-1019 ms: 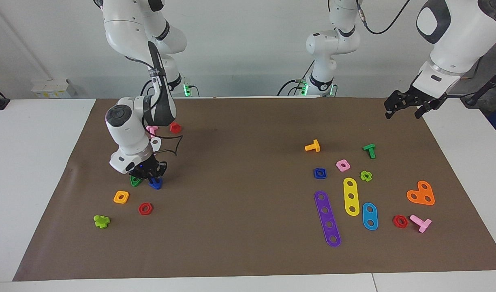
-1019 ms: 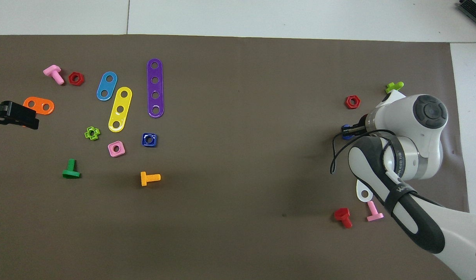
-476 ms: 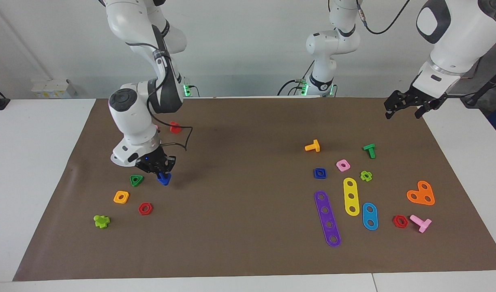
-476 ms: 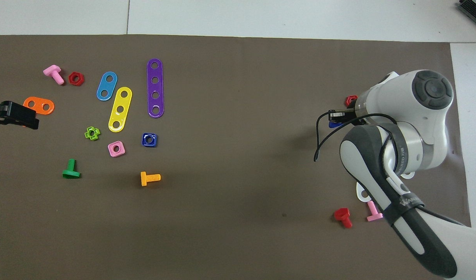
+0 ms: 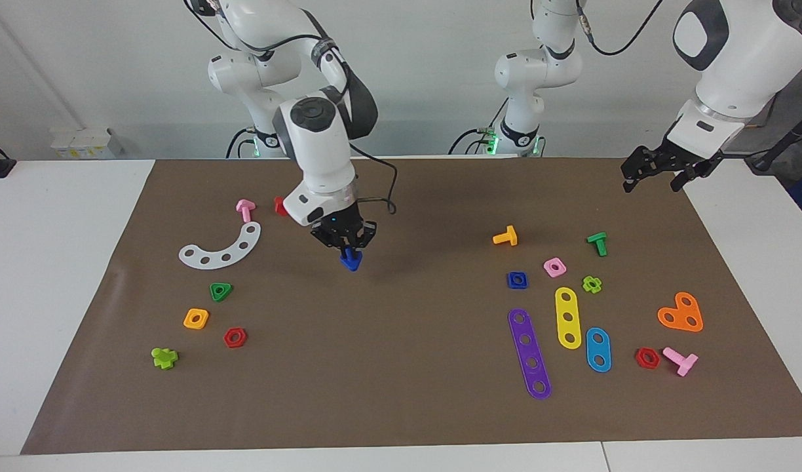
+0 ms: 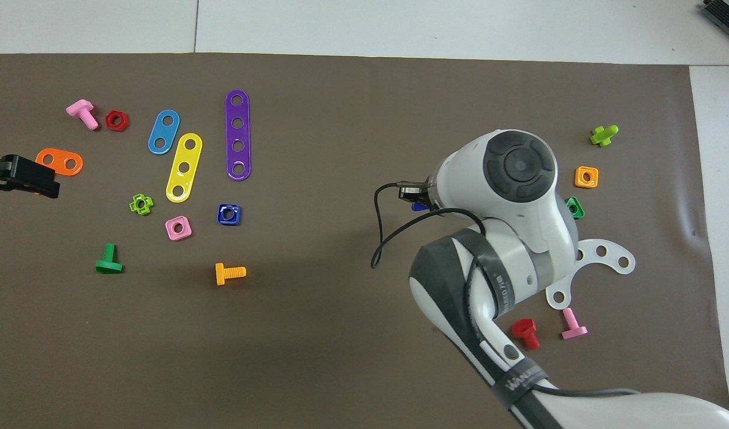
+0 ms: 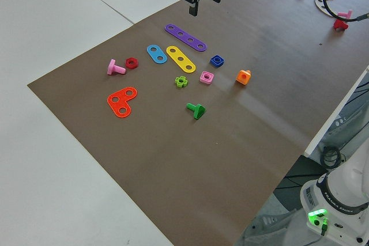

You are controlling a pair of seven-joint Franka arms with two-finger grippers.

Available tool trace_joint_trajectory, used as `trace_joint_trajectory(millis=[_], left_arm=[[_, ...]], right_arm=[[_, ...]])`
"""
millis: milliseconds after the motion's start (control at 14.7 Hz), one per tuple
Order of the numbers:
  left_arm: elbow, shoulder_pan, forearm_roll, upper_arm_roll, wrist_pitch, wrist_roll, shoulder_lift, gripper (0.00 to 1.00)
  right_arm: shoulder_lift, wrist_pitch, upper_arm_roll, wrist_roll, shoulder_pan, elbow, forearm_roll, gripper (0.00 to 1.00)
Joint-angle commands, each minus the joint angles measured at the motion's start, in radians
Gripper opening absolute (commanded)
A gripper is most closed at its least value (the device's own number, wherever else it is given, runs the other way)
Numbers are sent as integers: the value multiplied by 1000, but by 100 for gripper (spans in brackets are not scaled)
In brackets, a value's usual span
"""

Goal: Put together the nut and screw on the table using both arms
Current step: 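Carry the blue nut toward the mat centre and set it down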

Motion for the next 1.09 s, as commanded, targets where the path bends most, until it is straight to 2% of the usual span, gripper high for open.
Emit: trace_joint_trajectory(millis=[0, 204, 476, 951, 1019], left_arm=[[-30, 2, 18, 1, 2, 3, -27, 100], [-30, 2, 17, 1, 2, 3, -27, 100], [-30, 2, 18, 1, 3, 3, -27, 100], [-30, 2, 18, 1, 2, 3, -27, 100], [-30, 2, 18, 1, 3, 3, -27, 100]], right_arm=[[79, 52, -2, 142, 57, 54, -41, 0], [133, 74, -2, 202, 114, 57, -67, 0], [217, 163, -2, 340, 155, 74, -174, 0], [230, 224, 0, 373, 160, 41, -173, 0], [230, 235, 0, 385, 162, 40, -171, 3]])
